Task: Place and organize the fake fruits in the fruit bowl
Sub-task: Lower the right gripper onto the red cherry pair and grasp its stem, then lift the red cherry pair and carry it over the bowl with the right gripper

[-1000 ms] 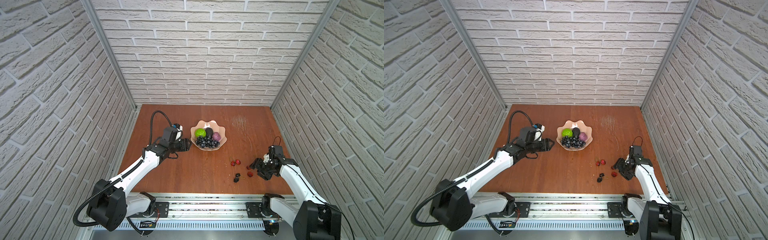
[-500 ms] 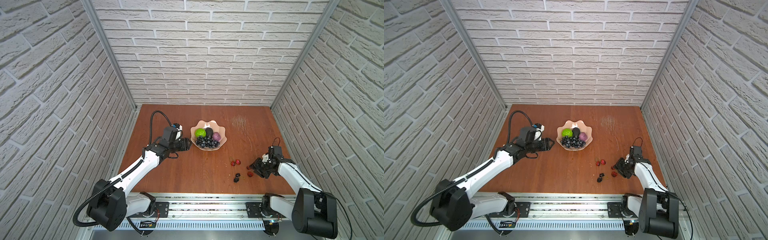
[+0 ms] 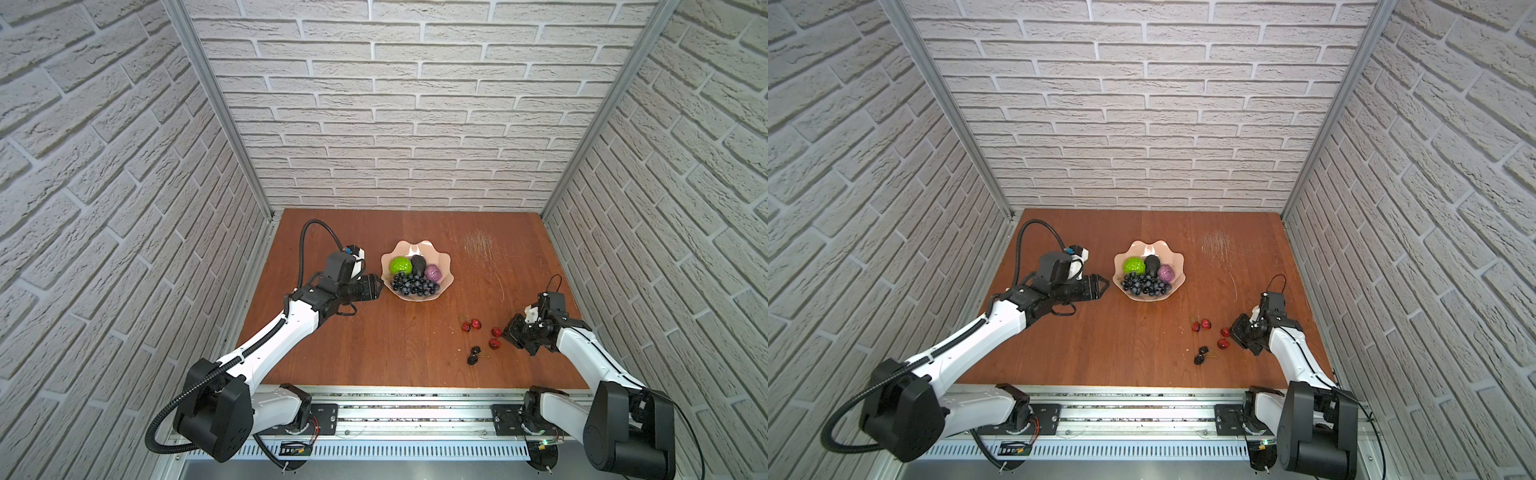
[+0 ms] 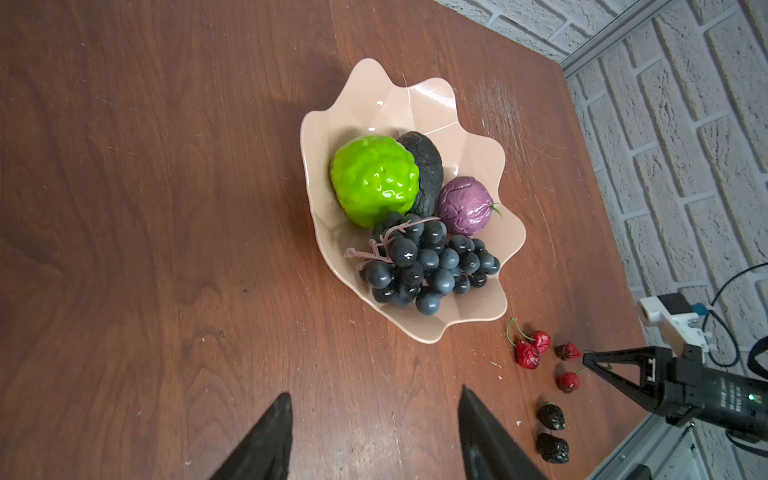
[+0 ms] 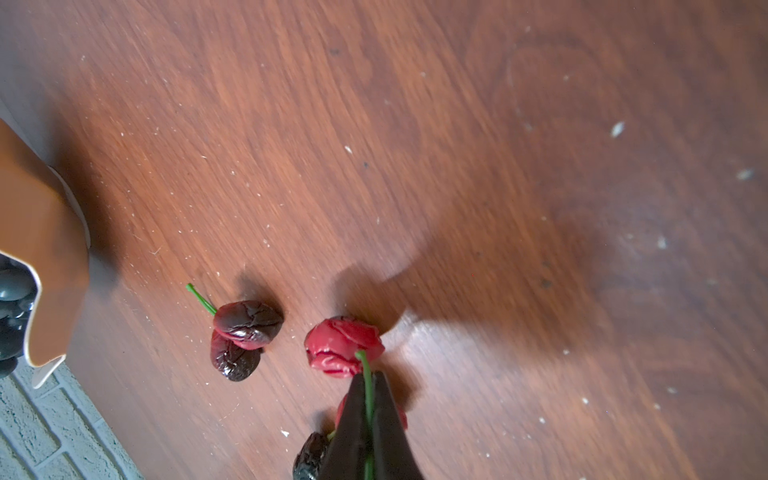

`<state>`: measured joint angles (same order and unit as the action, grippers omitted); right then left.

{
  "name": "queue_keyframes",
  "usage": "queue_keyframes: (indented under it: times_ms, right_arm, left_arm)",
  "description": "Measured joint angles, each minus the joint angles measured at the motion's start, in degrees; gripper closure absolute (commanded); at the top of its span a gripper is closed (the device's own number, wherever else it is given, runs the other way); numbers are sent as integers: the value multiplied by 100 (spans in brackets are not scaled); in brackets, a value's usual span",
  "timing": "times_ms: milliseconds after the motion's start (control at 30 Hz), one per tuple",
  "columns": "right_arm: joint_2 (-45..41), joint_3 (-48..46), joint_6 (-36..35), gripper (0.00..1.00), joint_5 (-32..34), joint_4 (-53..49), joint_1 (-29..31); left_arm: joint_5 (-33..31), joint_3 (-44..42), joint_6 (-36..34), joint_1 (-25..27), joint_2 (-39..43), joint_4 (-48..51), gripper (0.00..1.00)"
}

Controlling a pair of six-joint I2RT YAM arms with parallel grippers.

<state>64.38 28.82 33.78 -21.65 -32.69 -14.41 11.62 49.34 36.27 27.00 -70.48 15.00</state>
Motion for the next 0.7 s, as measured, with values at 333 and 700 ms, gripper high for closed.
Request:
queue_keyframes:
  times_ms: [333, 700]
  right_arm:
    - [-83, 658, -291, 94, 2, -319, 72]
    - [1156, 2931, -424, 94, 146, -221, 1471]
  left_arm:
    - [-2, 33, 90, 0, -22, 37, 37]
    - [-81, 247, 184, 0, -42, 354, 37]
